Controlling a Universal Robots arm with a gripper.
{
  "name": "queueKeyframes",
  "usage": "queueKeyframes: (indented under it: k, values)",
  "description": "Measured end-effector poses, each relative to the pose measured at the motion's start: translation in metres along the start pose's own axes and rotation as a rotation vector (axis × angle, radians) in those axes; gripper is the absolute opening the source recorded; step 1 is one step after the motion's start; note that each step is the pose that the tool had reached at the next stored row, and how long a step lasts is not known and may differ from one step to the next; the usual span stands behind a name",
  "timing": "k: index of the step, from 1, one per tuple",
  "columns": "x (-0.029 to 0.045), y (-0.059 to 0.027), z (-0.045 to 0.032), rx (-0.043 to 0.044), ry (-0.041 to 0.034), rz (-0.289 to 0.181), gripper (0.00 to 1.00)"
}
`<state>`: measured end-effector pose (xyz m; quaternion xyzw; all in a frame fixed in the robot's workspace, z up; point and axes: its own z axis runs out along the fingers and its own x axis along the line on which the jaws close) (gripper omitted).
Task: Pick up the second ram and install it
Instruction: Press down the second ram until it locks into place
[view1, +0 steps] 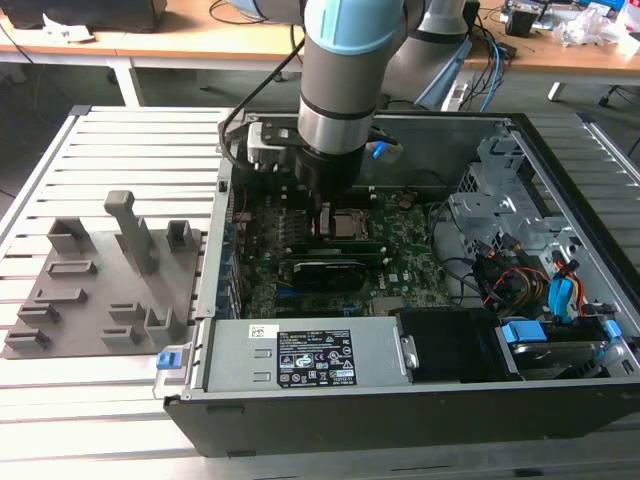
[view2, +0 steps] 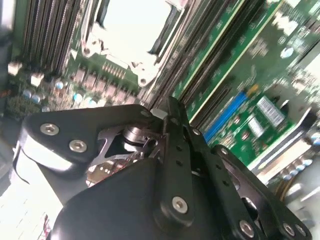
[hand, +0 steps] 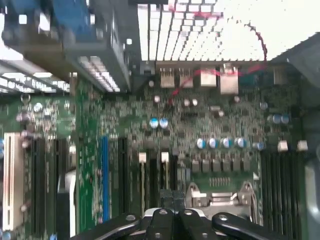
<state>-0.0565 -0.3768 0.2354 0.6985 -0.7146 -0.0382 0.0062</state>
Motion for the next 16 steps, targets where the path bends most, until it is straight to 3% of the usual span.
queueKeyframes:
  k: [5, 12, 16]
  values:
    - [-0.0013, -0.0375, -0.0028, -0.0142, 0.0003, 0.001, 0.11]
    - [-0.0026, -0.0392, -0.0233, -0.0142, 0.0002, 0.0, 0.11]
    - [-0.0026, -0.0391, -0.024, -0.0143, 0.0004, 0.0, 0.11]
